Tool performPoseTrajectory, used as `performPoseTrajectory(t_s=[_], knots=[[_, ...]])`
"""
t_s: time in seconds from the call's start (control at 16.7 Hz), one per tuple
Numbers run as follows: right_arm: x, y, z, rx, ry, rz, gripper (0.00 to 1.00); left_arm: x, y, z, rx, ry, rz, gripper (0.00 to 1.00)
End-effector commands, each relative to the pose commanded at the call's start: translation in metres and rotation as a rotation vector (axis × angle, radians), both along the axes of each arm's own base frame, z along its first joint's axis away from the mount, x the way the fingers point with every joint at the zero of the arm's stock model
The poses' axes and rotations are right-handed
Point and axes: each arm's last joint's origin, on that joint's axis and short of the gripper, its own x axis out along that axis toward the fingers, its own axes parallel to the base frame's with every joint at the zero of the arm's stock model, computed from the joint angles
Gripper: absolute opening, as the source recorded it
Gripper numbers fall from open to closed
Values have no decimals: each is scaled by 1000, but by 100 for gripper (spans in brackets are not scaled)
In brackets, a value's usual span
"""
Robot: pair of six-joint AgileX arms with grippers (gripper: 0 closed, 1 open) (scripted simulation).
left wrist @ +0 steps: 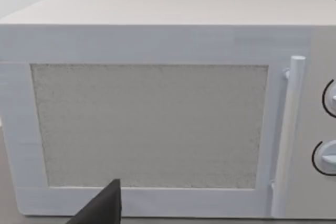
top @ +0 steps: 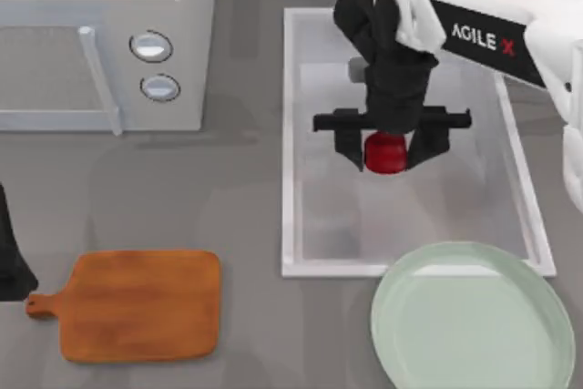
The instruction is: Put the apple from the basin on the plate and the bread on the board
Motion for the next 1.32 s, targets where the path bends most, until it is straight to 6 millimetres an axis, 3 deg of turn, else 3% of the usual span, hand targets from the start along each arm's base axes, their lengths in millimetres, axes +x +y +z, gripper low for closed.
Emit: performPoseTrajectory(t_s=[0.18, 0.48, 0.72, 1.02, 1.32], knots=[[-1, -1, 31, 6, -11, 0, 0, 0, 0, 0, 0, 0, 0, 100], [-2, -1, 32, 6, -11, -1, 0, 0, 0, 0, 0, 0, 0, 100], [-8, 1, 60, 30, -58, -1, 0, 0, 0, 0, 0, 0, 0, 100], [-40, -1, 96, 45, -78, -1, 0, 0, 0, 0, 0, 0, 0, 100], [-89, -11, 124, 45, -62, -2, 0, 0, 0, 0, 0, 0, 0, 100]])
